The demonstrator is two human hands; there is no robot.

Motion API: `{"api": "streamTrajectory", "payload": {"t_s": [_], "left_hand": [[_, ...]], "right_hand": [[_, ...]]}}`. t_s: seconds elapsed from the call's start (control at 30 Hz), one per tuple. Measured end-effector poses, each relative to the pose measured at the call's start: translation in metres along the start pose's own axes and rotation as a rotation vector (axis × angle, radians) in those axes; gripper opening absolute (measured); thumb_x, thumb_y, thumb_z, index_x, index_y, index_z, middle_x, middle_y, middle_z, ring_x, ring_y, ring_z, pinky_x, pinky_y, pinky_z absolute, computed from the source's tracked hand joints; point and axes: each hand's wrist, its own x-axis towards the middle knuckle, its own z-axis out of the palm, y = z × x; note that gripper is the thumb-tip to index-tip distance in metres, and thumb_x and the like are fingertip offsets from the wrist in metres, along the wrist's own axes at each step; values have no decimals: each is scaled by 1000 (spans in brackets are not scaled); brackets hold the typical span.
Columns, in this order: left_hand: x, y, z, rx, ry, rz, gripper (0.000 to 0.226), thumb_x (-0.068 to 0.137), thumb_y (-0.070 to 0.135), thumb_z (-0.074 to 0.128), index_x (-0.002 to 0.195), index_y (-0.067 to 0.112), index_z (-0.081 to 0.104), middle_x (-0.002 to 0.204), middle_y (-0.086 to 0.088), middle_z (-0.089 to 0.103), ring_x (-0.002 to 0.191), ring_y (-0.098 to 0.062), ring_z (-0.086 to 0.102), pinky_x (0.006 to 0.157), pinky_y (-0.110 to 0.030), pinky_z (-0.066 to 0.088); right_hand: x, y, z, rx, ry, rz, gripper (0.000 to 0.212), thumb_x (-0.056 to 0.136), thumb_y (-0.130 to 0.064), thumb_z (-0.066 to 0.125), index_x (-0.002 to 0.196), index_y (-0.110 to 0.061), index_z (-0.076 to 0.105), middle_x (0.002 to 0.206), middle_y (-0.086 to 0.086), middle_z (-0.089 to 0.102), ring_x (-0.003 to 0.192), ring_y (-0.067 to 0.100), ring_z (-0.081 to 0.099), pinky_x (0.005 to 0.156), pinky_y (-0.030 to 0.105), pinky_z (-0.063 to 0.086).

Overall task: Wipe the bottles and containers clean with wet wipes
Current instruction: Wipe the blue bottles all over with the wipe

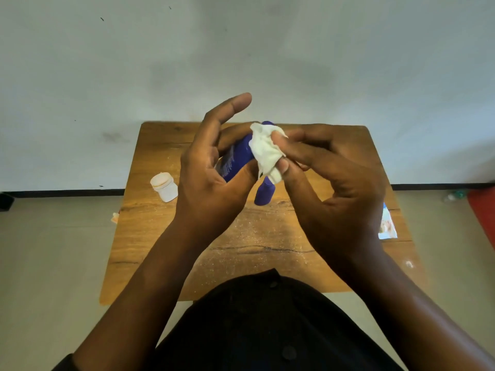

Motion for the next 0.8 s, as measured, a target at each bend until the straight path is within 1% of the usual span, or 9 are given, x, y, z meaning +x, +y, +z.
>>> {"api": "streamTrajectory", "payload": {"t_s": [0.07, 0.17, 0.23, 0.33, 0.43, 0.5, 0.6, 0.7, 0.8], "left_hand": [[-1, -2, 0, 7, -66, -20, 59, 90, 6, 80, 144, 5, 55, 134, 7, 67, 125, -14, 67, 104, -32, 57], [-3, -4, 2, 85, -110, -29, 53, 90, 19, 79, 139, 8, 62, 130, 2, 71, 122, -15, 68, 101, -27, 56], [-2, -4, 2, 76, -96, -35, 51, 92, 13, 77, 140, 6, 61, 130, 1, 71, 122, -15, 68, 101, -30, 57], [0, -2, -4, -190, -17, -159, 47, 98, 9, 68, 142, 1, 56, 126, -5, 74, 118, -19, 72, 98, -33, 58], [6, 0, -13, -575, 36, -365, 51, 98, 22, 61, 144, 0, 52, 124, -10, 72, 112, -30, 70, 97, -46, 59], [6, 2, -15, -724, 10, -456, 49, 98, 25, 60, 143, 4, 54, 126, -9, 69, 112, -30, 66, 106, -53, 54], [1, 3, -8, -918, -30, -586, 45, 98, 28, 59, 139, 8, 59, 126, -7, 70, 115, -26, 65, 116, -56, 45], [-1, 4, 1, -1073, -40, -668, 46, 99, 27, 60, 140, 6, 59, 128, -12, 69, 117, -27, 67, 105, -49, 55], [-3, 0, 2, -1172, -33, -694, 36, 109, 20, 47, 138, 4, 59, 121, -12, 70, 112, -24, 69, 97, -39, 59]], "right_hand": [[3, 3, -3, 28, 0, 21, 24, 96, -4, 74, 120, -7, 76, 113, 5, 73, 106, -5, 60, 85, 9, 46], [11, 8, -7, 72, -12, 67, 25, 98, -6, 70, 122, -11, 75, 109, 5, 74, 103, 1, 65, 80, 11, 49], [13, 13, -11, 19, -37, -9, 21, 97, -6, 72, 118, -9, 77, 106, 7, 76, 98, 9, 68, 79, 16, 51], [5, 22, -20, -7, -136, -86, 16, 95, -7, 74, 110, -12, 78, 101, -2, 76, 92, 9, 68, 81, 20, 52], [-3, 25, -21, 62, -152, 112, 18, 98, -17, 71, 114, -25, 74, 106, -14, 74, 102, 7, 70, 85, 35, 59], [-1, 24, -18, 133, -87, 182, 19, 99, -15, 71, 115, -26, 73, 107, -11, 75, 104, 13, 71, 85, 42, 60], [13, 14, -12, 236, -30, 141, 18, 99, -9, 71, 114, -16, 75, 106, 6, 73, 103, 17, 71, 80, 36, 63], [25, 7, 3, 161, -22, 39, 19, 97, -6, 73, 114, -7, 78, 103, 10, 73, 96, 12, 69, 78, 18, 57], [24, 7, 23, 72, -55, -68, 20, 93, -2, 74, 112, -4, 80, 104, 11, 72, 96, 18, 69, 81, 22, 55]]}}
